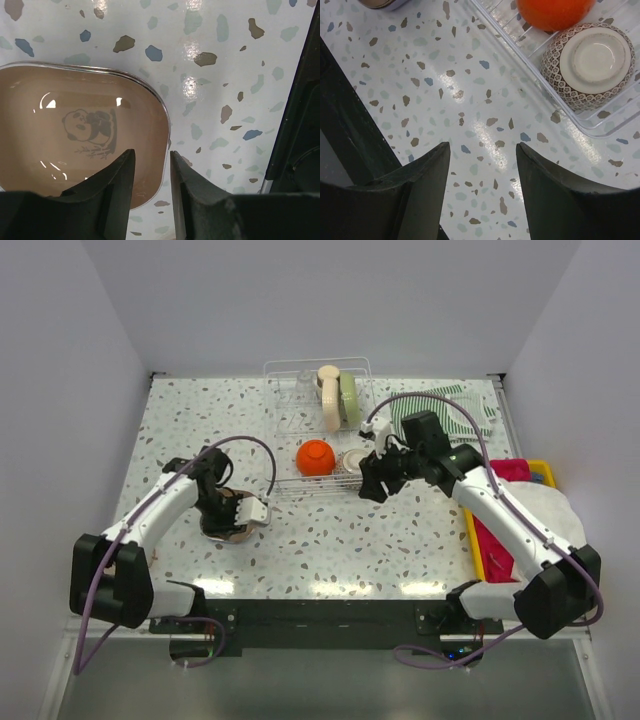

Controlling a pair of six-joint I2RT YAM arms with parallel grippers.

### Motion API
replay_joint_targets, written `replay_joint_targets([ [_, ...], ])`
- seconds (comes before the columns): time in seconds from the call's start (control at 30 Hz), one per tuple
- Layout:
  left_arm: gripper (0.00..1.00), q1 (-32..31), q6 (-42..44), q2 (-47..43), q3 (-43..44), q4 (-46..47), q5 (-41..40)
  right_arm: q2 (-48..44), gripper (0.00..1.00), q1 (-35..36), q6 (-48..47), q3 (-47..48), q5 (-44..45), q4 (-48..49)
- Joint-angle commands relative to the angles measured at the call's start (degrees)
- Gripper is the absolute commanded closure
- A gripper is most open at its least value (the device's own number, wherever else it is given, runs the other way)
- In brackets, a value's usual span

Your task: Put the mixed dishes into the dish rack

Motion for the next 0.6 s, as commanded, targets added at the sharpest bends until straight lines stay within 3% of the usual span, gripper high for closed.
replay_joint_targets([
  [0.0,0.62,-0.6,0.0,1.7,-0.9,0.6,-1.5,-2.0,0.4,-1.0,1.0,-0.4,-0.8,1.1],
  [0.57,0.74,-0.6,-1.7,3.1,-3.1,3.5,-1.9,-2.1,0.41,-3.1,2.0,-1.6,-1.0,1.7],
])
